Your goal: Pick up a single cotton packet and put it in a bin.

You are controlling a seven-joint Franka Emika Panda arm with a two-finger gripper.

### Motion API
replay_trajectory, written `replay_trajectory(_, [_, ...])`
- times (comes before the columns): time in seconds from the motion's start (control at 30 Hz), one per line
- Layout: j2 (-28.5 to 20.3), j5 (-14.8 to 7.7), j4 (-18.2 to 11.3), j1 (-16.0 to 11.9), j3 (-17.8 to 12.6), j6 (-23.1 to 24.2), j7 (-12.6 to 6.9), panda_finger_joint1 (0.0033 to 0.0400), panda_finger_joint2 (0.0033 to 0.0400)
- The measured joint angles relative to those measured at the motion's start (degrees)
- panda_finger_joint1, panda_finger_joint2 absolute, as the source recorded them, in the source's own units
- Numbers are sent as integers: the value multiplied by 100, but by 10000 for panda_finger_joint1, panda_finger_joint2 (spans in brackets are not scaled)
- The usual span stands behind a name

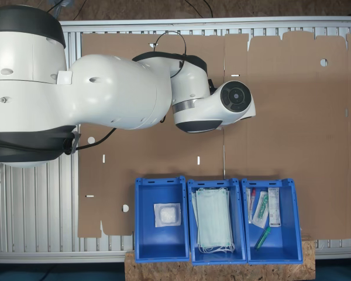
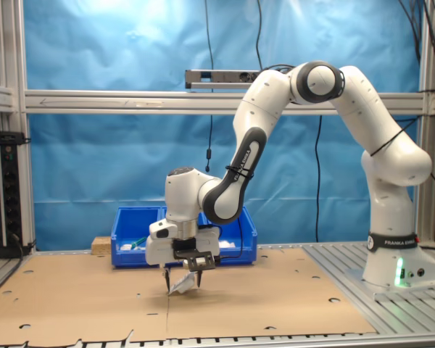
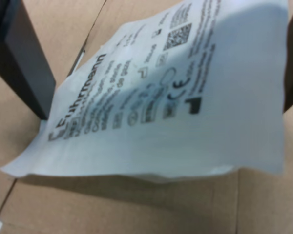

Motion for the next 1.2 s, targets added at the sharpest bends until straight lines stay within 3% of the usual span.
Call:
replay_trajectory(0.3, [0,0,0,0,0,0,0,400,400])
replay_trajectory(0.33, [0,0,0,0,0,0,0,301,301])
replay_trajectory(0.6, [0,0,1,0,0,0,0,301,301])
replay_trajectory(0.63, [0,0,2,0,0,0,0,139,139])
replay_trajectory(0.8, [0,0,12,0,0,0,0,139,139])
replay_trajectory(0.83, [0,0,13,0,0,0,0,51,51])
replay_trajectory(1.2, [0,0,14,0,0,0,0,51,51])
